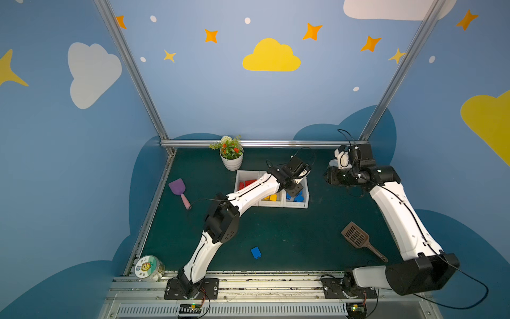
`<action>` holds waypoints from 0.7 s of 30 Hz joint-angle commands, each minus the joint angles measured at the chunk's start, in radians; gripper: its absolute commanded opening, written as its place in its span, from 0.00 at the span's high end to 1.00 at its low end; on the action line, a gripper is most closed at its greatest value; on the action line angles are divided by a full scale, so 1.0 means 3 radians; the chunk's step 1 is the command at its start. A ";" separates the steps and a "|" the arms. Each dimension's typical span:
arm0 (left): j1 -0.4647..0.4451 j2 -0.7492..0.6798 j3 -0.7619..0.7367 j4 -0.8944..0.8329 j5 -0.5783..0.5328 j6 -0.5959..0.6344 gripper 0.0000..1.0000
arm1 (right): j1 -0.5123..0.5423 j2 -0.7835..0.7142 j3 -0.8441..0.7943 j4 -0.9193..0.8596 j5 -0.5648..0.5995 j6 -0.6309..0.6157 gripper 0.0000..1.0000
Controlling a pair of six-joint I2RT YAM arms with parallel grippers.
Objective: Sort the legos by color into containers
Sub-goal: 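Release the blue brick into the blue compartment with left while right moves aside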
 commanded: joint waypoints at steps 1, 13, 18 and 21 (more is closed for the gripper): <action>0.0079 0.0280 0.0434 -0.0195 0.0006 -0.0015 0.70 | -0.0101 -0.0168 -0.0125 0.0271 0.0077 -0.0001 0.48; 0.0118 0.0448 0.0624 -0.0056 0.0117 -0.0119 0.44 | -0.0188 -0.0178 -0.0104 0.0173 0.0002 -0.0028 0.36; 0.0119 0.0423 0.0624 -0.0046 0.0117 -0.0158 0.41 | -0.0188 -0.0187 -0.0109 0.0179 -0.0021 -0.0032 0.35; 0.0125 0.0404 0.0624 -0.0051 0.0112 -0.0179 0.41 | -0.0188 -0.0191 -0.0108 0.0176 -0.0026 -0.0038 0.35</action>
